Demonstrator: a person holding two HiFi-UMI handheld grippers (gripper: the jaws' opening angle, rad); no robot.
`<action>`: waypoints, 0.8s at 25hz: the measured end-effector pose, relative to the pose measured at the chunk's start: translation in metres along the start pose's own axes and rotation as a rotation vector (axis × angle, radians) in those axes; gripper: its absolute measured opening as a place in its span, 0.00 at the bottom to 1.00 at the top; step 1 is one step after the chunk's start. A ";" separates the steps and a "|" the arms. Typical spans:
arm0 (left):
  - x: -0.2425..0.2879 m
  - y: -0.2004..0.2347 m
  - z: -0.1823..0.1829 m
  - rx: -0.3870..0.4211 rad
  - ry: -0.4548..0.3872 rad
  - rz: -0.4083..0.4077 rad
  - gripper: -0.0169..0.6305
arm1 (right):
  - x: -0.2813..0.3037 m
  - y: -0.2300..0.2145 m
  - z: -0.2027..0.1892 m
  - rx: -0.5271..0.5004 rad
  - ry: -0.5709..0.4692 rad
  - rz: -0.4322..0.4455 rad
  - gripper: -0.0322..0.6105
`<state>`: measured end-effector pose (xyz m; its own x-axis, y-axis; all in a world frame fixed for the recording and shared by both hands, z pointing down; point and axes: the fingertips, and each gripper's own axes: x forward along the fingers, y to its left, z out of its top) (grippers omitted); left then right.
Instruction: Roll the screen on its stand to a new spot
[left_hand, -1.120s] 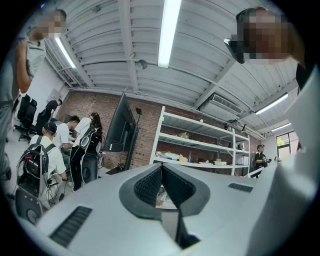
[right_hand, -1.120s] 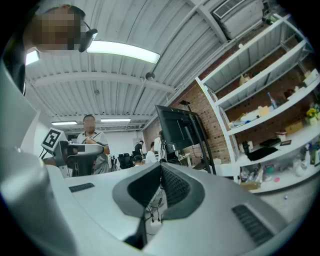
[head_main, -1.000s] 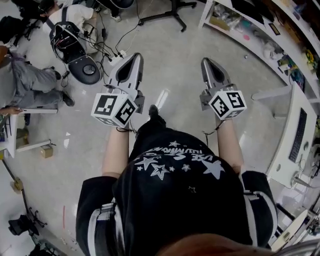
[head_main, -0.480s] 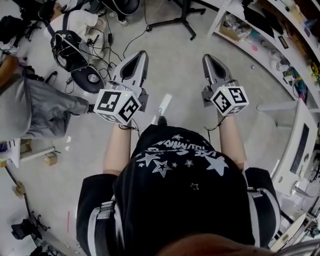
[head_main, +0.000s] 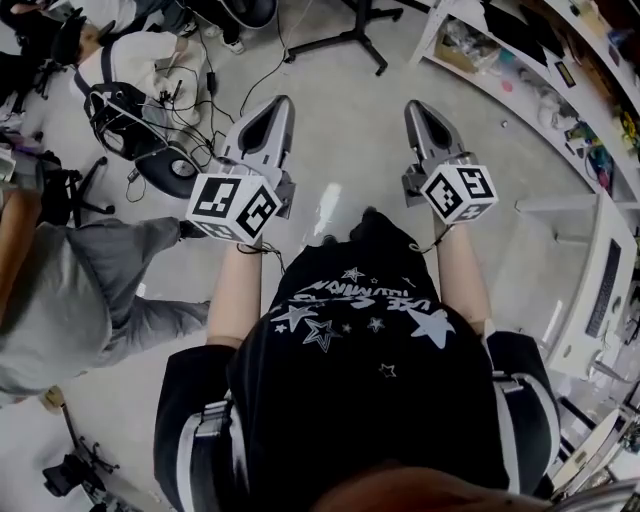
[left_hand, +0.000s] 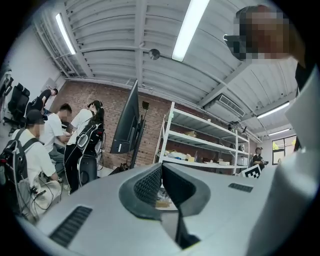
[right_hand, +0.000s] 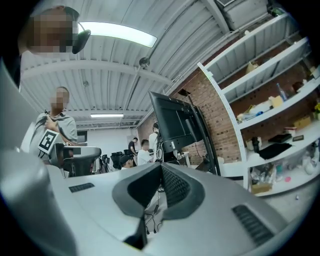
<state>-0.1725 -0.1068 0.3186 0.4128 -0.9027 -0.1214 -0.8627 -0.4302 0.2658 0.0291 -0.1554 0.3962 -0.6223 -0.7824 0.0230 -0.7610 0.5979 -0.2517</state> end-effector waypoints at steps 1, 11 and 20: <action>0.006 0.003 -0.003 0.000 0.011 0.006 0.05 | 0.004 -0.006 0.001 0.002 -0.002 -0.003 0.06; 0.087 0.054 -0.001 0.012 0.017 0.122 0.05 | 0.097 -0.065 0.025 -0.013 -0.016 0.069 0.06; 0.179 0.084 0.015 0.087 -0.002 0.174 0.05 | 0.176 -0.136 0.056 -0.003 -0.042 0.115 0.06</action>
<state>-0.1753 -0.3047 0.3048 0.2545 -0.9636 -0.0825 -0.9430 -0.2661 0.1997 0.0330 -0.3842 0.3798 -0.6976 -0.7150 -0.0462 -0.6855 0.6847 -0.2477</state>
